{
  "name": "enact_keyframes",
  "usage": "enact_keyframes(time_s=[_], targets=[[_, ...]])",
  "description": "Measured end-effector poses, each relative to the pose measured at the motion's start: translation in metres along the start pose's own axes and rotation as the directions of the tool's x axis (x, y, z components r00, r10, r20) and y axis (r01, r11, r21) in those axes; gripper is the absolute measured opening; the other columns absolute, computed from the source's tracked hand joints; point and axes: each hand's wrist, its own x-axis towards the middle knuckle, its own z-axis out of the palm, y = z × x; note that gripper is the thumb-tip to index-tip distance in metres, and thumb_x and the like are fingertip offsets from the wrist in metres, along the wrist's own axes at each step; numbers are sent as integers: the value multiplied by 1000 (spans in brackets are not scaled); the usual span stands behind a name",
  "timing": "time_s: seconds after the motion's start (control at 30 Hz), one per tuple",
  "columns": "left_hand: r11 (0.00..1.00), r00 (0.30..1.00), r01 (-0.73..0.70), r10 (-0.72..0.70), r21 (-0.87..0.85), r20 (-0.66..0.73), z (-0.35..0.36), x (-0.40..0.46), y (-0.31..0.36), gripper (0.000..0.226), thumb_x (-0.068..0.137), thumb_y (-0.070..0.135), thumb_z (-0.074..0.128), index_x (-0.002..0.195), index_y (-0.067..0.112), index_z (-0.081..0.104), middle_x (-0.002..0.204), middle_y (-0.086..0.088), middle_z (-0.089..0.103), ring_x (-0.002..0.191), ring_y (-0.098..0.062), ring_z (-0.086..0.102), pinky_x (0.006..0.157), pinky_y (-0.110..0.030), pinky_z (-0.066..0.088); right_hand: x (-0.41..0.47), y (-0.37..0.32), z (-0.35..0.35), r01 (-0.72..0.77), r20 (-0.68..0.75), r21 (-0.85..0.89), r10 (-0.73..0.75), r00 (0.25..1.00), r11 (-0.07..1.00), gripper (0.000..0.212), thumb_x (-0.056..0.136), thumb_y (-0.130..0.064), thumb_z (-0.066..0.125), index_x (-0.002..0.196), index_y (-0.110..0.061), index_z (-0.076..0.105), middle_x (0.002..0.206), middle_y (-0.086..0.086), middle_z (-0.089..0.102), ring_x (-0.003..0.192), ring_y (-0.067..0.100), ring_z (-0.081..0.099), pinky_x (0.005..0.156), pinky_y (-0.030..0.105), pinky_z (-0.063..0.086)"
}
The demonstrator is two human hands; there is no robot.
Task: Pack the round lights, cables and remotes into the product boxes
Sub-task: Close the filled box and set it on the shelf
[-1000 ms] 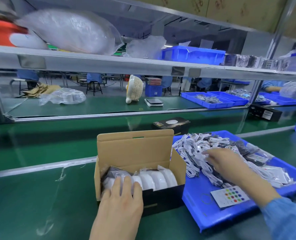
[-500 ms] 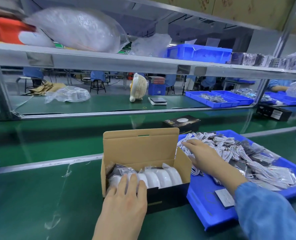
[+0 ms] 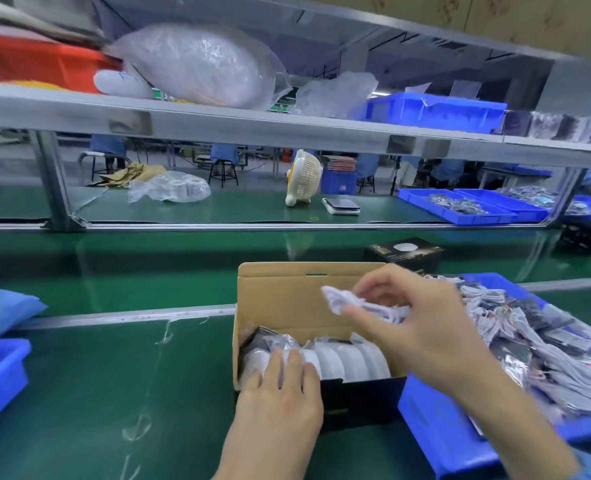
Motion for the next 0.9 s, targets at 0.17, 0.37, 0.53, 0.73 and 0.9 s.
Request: enact_keyframes(time_s=[0.17,0.37,0.53,0.73,0.9], targets=[[995,992,-93,94,24,-80,-12,-4,-2,44,66,-3,33,62,8,76,61,-15,68,56,-34,67,55,-35,58,21,-31,100,-24,430,-299,157,889,954,23,86,-40,69,90,-24,53,101,-5,50,95,19,51,83,31,44],[915,839,-257,51,-311,-542,-45,-11,-53,13,81,4,65,83,12,74,64,0,60,59,-16,49,58,-23,48,11,-21,92,104,458,-39,-74,886,994,27,85,-25,70,111,-17,68,105,1,57,95,15,55,88,20,42],[306,675,285,-737,-908,-37,-23,-6,-83,18,93,20,66,88,37,69,84,14,70,82,-5,65,75,-12,49,-1,-21,100,253,591,-168,-109,800,953,27,97,-28,56,116,-13,68,113,4,62,106,23,53,91,38,43],[-238,767,506,-316,-829,558,17,-2,-87,52,74,50,65,124,35,62,116,4,72,109,-12,67,94,-35,46,-12,-20,95,393,604,-397,-86,792,829,46,102,-50,24,116,-27,63,119,2,53,110,23,40,93,38,31],[-149,806,505,-270,-850,526,14,-3,-87,54,76,37,70,128,34,56,114,2,73,107,-15,68,86,-28,50,-16,-23,96,175,534,-270,-4,846,947,40,99,-50,41,110,-24,70,120,-1,52,113,21,44,97,39,38]])
